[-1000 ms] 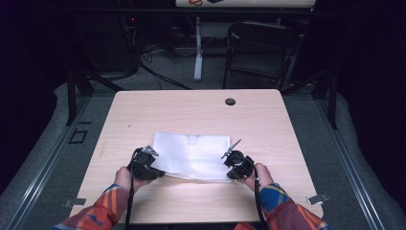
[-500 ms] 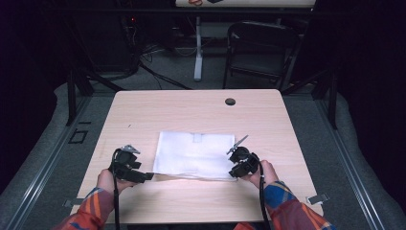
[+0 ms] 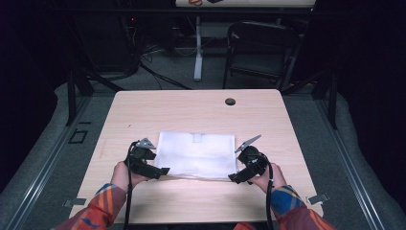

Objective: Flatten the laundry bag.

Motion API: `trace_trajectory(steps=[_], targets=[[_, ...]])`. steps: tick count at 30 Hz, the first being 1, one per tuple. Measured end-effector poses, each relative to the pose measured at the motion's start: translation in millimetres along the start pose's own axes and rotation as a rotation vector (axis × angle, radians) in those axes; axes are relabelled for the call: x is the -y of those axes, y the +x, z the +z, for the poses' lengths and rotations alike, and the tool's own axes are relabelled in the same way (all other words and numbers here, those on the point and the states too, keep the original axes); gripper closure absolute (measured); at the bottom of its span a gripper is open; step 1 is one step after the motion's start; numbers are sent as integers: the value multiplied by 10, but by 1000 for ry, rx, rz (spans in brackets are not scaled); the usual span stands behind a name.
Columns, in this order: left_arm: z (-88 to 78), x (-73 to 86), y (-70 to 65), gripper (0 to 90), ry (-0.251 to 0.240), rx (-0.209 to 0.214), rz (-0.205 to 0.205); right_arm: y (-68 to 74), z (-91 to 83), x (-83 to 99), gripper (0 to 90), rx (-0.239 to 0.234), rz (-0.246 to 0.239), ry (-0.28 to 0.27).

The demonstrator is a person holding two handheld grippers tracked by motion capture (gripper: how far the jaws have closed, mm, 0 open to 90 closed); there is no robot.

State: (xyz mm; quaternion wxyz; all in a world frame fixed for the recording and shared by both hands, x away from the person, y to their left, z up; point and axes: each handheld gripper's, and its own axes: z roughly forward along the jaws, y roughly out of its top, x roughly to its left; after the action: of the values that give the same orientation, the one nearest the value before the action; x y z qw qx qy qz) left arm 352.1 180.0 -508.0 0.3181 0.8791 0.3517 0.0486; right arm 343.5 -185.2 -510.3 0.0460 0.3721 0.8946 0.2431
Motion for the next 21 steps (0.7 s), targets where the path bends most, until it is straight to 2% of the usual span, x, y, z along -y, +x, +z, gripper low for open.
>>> trace_trajectory(steps=[3,8,11,12,13,15,16,17,21], targets=[[59,-53,-27,161,2,8,20,-5,-41,29,142,1,4,-16],[290,-218,-117,159,22,41,58,-35,-77,80,146,12,0,-12],[436,-306,-193,160,35,58,95,-60,-79,74,157,15,0,-16],[436,-306,-193,160,35,58,95,-60,-79,74,157,15,0,-16],[544,-349,-242,162,52,71,121,-79,-66,64,165,11,8,-28],[647,-373,-285,168,76,88,136,-107,-53,61,168,10,7,-23],[683,-382,-305,184,89,89,149,-101,-37,67,170,6,33,-34],[717,-387,-332,194,95,92,161,-116,-45,69,172,4,19,-23],[768,-392,-407,247,96,98,188,-111,-47,75,178,-5,24,-26]])
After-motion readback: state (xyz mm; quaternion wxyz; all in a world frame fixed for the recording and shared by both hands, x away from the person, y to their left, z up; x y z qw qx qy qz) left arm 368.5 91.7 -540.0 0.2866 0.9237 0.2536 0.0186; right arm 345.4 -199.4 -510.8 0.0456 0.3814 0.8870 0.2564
